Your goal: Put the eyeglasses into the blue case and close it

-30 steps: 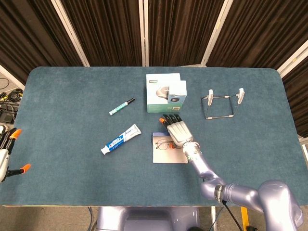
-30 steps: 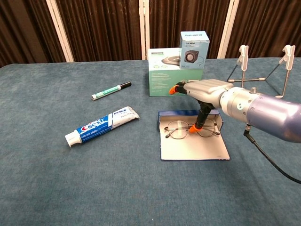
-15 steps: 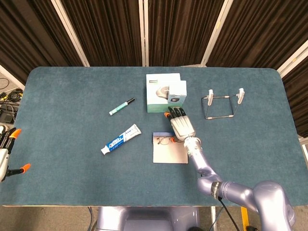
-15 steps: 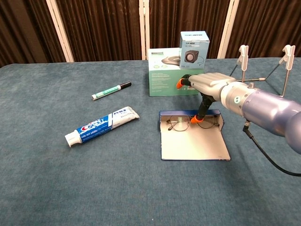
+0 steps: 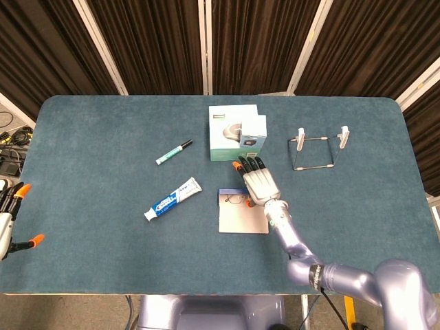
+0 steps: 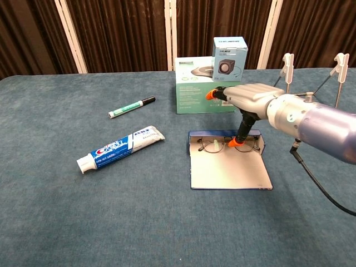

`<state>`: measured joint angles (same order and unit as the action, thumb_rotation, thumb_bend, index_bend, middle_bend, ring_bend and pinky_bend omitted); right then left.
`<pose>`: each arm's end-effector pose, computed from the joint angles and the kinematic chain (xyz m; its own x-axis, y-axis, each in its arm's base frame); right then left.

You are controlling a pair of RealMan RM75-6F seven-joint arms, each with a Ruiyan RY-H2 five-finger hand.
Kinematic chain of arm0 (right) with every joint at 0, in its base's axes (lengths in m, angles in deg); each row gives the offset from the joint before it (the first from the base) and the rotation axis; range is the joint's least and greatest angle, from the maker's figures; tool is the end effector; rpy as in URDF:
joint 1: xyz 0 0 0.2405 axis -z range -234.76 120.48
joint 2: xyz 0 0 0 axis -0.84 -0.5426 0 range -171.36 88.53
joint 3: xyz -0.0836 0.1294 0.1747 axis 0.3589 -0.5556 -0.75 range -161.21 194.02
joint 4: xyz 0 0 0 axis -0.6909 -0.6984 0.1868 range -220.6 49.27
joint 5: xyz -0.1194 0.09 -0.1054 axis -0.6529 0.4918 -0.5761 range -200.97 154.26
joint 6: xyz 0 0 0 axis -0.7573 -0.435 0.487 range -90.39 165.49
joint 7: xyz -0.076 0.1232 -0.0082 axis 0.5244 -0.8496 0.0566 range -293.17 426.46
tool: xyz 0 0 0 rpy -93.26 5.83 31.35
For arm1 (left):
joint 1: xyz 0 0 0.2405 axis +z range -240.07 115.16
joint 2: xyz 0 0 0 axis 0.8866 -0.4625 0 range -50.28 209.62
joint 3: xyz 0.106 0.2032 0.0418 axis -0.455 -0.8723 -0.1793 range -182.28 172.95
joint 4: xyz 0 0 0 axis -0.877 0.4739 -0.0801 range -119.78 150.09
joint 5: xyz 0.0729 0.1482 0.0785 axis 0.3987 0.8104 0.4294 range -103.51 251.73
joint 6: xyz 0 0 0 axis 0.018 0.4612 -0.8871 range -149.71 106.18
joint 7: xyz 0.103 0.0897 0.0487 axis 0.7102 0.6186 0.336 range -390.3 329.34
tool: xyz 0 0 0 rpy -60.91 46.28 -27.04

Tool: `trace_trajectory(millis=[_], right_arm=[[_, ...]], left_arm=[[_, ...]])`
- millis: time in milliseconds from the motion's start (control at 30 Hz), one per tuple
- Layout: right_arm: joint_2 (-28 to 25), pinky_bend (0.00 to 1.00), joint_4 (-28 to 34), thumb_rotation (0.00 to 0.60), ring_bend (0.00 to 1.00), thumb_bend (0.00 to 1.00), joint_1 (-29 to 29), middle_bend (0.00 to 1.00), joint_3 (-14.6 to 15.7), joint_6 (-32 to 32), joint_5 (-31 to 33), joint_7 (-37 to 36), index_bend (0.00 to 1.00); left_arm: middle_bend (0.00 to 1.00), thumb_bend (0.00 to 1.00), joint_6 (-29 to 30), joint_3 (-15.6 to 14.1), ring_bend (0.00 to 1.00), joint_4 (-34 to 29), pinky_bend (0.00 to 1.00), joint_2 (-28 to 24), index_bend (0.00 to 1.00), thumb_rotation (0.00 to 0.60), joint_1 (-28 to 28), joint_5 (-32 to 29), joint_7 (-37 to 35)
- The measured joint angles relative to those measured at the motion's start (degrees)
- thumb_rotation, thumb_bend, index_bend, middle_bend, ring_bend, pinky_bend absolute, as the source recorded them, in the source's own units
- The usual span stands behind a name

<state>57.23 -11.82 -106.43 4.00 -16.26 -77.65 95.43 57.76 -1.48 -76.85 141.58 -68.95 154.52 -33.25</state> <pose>-0.1106 -0.3494 -0.0261 0.5171 -0.2334 0.8235 -0.8354 -0.3473 0.4261 -0.2958 0.1868 0.1799 0.3766 0.0742 0.9234 0.9220 0.0662 -0.3814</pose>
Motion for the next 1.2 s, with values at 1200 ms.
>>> trace_trajectory(millis=[1200], right_arm=[[-2.76, 0.00, 7.44, 0.600, 0.00, 0.08, 7.44, 0.00, 11.41, -4.50, -17.77, 1.81, 0.27]], left_arm=[[0.00, 0.00, 1.34, -0.45, 0.00, -0.66, 0.00, 0.00, 0.00, 0.600, 0.39, 1.43, 0.83]])
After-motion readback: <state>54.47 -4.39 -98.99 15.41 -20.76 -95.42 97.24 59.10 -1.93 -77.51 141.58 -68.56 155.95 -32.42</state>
